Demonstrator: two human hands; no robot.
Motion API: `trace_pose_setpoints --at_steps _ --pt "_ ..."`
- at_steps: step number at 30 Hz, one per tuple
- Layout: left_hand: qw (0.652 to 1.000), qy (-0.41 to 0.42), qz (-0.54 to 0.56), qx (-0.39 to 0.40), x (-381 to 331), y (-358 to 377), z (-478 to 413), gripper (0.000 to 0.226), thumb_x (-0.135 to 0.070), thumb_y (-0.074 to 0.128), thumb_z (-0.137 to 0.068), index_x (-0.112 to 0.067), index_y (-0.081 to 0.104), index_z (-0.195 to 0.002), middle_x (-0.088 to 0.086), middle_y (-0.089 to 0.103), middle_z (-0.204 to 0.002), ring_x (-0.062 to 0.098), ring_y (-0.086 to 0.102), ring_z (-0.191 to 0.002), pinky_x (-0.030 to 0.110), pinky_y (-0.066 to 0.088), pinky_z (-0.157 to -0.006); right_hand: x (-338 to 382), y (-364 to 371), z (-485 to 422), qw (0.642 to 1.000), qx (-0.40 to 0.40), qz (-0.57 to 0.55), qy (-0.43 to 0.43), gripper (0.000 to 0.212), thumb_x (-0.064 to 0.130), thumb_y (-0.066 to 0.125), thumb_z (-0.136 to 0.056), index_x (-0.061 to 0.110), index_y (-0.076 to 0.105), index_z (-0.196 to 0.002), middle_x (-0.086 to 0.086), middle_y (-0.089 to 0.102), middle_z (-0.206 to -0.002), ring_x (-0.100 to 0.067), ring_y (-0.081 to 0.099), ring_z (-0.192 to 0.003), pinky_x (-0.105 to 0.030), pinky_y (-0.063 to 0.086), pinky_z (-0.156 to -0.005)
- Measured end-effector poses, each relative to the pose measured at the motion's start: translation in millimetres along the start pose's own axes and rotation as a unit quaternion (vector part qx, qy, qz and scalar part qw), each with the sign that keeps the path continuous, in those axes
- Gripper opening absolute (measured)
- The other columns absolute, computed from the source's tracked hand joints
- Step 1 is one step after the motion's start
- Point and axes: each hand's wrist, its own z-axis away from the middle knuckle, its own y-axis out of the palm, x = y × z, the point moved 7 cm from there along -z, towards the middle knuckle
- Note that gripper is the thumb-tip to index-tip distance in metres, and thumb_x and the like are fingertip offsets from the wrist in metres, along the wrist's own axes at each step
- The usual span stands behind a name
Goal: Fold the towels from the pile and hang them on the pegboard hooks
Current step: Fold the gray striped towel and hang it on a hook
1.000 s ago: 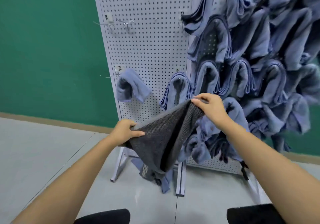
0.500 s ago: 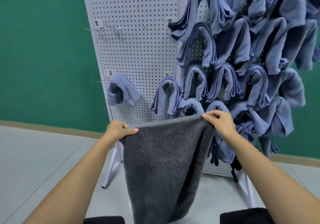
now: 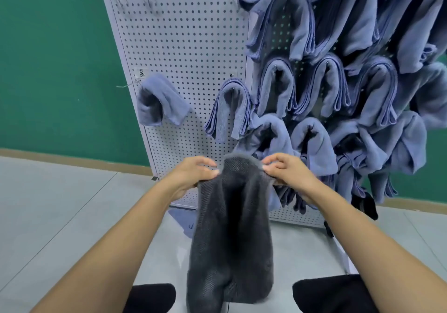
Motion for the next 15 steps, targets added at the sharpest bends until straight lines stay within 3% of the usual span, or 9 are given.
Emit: trace_pose_setpoints --at_steps 3,6,8,10,12,15 --pt "0.994 0.067 -0.014 0.088 -21.8 37.8 7.2 0.041 -0.007 0.068 -0.085 -0.029 0.057 -0.118 -0.005 0.068 -0.068 0.003 0.062 -0.070 0.018 0.047 -0.073 25.8 23.8 1.8 0.997 0.023 -0.012 -0.071 0.011 0.010 0.063 -0.091 0.006 0.061 -0.100 -0.012 0.056 -0.073 -0.010 0.052 -0.068 -0.018 0.047 -0.062" --pt "0.991 0.108 -0.059 0.051 -32.3 45.0 9.5 0.019 -0.008 0.067 -0.086 -0.018 0.065 -0.101 -0.007 0.063 -0.075 0.005 0.058 -0.078 0.021 0.044 -0.082 40.7 32.6 5.7 0.992 0.015 -0.046 -0.115 0.013 0.012 0.065 -0.089 0.009 0.060 -0.101 -0.011 0.059 -0.075 -0.008 0.054 -0.071 -0.017 0.046 -0.068" --pt "0.991 0.130 -0.035 0.025 -40.7 39.1 13.1 0.011 -0.006 0.066 -0.086 -0.016 0.068 -0.088 -0.003 0.067 -0.079 0.008 0.060 -0.079 0.021 0.047 -0.082 40.9 31.1 8.3 0.988 0.003 -0.107 -0.109 0.023 0.012 0.067 -0.088 0.009 0.057 -0.108 -0.006 0.062 -0.086 -0.006 0.058 -0.076 -0.015 0.048 -0.072" --pt "0.990 0.140 0.026 0.008 -50.3 31.8 16.5 0.012 -0.004 0.063 -0.088 -0.014 0.069 -0.090 0.001 0.070 -0.083 0.010 0.064 -0.078 0.019 0.050 -0.076 32.8 29.7 9.4 0.988 0.021 -0.125 -0.087 0.036 0.014 0.070 -0.085 0.012 0.052 -0.116 -0.002 0.059 -0.101 -0.009 0.058 -0.089 -0.017 0.051 -0.079" --pt "0.983 0.146 0.115 0.004 -65.3 26.3 21.2 0.013 -0.002 0.058 -0.091 -0.011 0.067 -0.091 -0.001 0.069 -0.077 0.008 0.064 -0.069 0.018 0.050 -0.066 14.5 36.3 11.7 0.993 0.096 -0.054 -0.043 0.058 0.024 0.078 -0.078 0.017 0.047 -0.126 0.001 0.056 -0.119 -0.009 0.056 -0.105 -0.023 0.050 -0.092" --pt "0.955 0.146 0.253 0.042 -95.2 22.6 26.6 0.012 -0.002 0.051 -0.093 -0.005 0.062 -0.091 0.005 0.066 -0.080 0.013 0.064 -0.072 0.026 0.053 -0.070 -18.8 62.1 26.8 0.969 0.232 0.065 0.045 0.086 0.038 0.083 -0.070 0.024 0.034 -0.140 0.008 0.049 -0.136 -0.007 0.050 -0.123 -0.026 0.042 -0.103"
